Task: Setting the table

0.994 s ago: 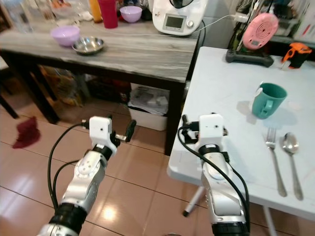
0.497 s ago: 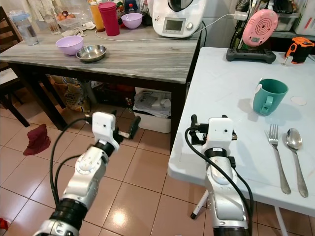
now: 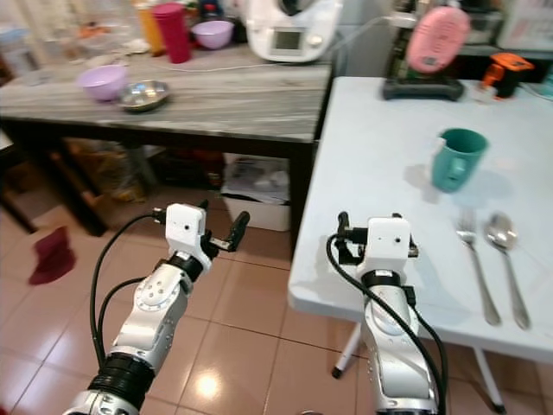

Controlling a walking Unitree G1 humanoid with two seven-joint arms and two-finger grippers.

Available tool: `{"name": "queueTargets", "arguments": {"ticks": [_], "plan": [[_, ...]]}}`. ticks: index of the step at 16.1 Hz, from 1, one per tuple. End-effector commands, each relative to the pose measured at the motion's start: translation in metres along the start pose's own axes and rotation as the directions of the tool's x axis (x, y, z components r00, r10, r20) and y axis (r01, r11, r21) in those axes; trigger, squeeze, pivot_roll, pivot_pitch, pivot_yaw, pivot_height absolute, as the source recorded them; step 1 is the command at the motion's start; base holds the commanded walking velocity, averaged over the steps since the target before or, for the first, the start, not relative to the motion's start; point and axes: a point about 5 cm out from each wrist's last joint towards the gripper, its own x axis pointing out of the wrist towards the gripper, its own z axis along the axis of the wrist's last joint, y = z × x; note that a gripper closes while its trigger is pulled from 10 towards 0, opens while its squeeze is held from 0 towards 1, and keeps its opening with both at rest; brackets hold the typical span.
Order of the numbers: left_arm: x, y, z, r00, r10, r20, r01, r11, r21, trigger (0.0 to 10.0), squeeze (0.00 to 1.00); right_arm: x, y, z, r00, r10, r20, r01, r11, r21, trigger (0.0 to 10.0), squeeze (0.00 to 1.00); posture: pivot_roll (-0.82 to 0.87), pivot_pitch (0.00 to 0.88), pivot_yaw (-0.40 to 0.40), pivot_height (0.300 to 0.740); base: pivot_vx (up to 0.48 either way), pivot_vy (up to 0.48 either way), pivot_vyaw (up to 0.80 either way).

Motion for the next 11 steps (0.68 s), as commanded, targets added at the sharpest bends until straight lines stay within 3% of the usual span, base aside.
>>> {"name": "queueTargets", "arguments": {"ticks": [1,10,11], "plan": [[0.0000,-0.0009,-0.0012,1.000,-0.009,-0.007,0.009,1.000,0.005,10.0,0.00,-0.0011,-0.0014,0.0043,1.000,0.005,0.012,-0.005,1.000,-0.005,10.0,0.00,-0.34,0.054,0.081,0.740,0.000,0.000,-0.80],[-0.0037,-0.0065,-0.0052,1.000,-0.016,-0.014,0.015,1.000,-0.025,10.0,0.00,-0.0005,0.0007,0.0047,0.999,0.041,0.001,-0.041,0.999,-0.022,10.0,0.00,-0.33,0.069,0.056,0.740,0.000,0.000,-0.80],[-0.0040,-0.0070,-0.0054,1.000,-0.017,-0.012,0.016,0.999,-0.029,10.0,0.00,-0.0007,0.0005,0.0049,0.999,0.044,0.001,-0.044,0.999,-0.021,10.0,0.00,-0.33,0.069,0.053,0.740,0.000,-0.341,0.00]]}}
